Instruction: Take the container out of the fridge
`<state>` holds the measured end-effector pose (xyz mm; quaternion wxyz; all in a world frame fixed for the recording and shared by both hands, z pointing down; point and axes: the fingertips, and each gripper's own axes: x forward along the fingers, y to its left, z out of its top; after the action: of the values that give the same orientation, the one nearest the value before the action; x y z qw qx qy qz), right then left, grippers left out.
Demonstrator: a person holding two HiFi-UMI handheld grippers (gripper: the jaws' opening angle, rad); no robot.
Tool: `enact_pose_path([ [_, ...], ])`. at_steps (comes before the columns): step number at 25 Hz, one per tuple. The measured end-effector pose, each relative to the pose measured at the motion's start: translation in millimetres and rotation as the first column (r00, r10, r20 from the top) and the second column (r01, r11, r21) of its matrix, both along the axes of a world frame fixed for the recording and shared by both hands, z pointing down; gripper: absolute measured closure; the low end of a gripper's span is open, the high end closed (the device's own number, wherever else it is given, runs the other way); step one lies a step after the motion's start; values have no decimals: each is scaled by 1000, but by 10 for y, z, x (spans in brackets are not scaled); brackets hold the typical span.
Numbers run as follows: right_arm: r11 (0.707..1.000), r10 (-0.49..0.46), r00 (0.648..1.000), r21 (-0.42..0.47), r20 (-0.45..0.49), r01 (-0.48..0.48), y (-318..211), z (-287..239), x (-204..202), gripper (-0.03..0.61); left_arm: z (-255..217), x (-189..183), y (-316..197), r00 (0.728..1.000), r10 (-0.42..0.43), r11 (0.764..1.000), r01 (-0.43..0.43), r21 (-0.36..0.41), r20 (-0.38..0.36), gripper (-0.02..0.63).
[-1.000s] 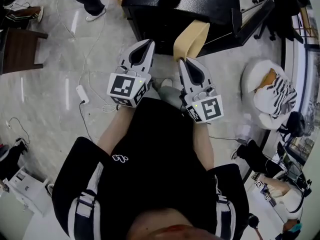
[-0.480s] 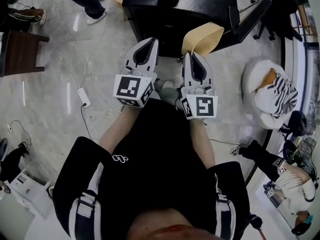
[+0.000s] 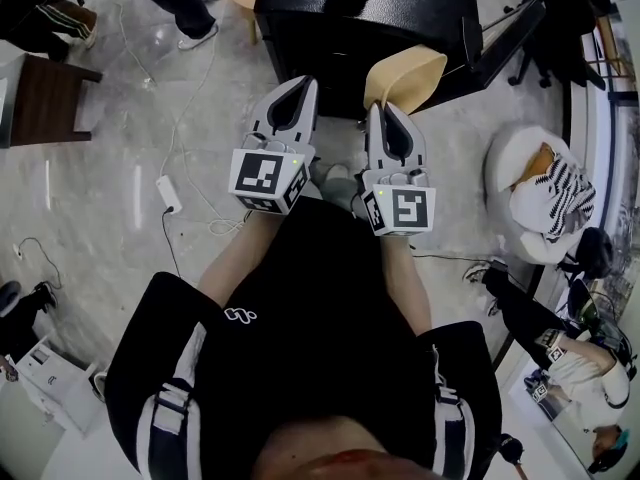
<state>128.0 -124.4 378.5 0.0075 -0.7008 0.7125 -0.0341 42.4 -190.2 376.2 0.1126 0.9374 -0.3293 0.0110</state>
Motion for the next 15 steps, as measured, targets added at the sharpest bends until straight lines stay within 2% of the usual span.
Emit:
enact_pose_path([
  [15,999,32,999,-13,16,-32,-9,49,98,558,55,-21,-16,1000,-11,1000,11,-10,-4,604],
])
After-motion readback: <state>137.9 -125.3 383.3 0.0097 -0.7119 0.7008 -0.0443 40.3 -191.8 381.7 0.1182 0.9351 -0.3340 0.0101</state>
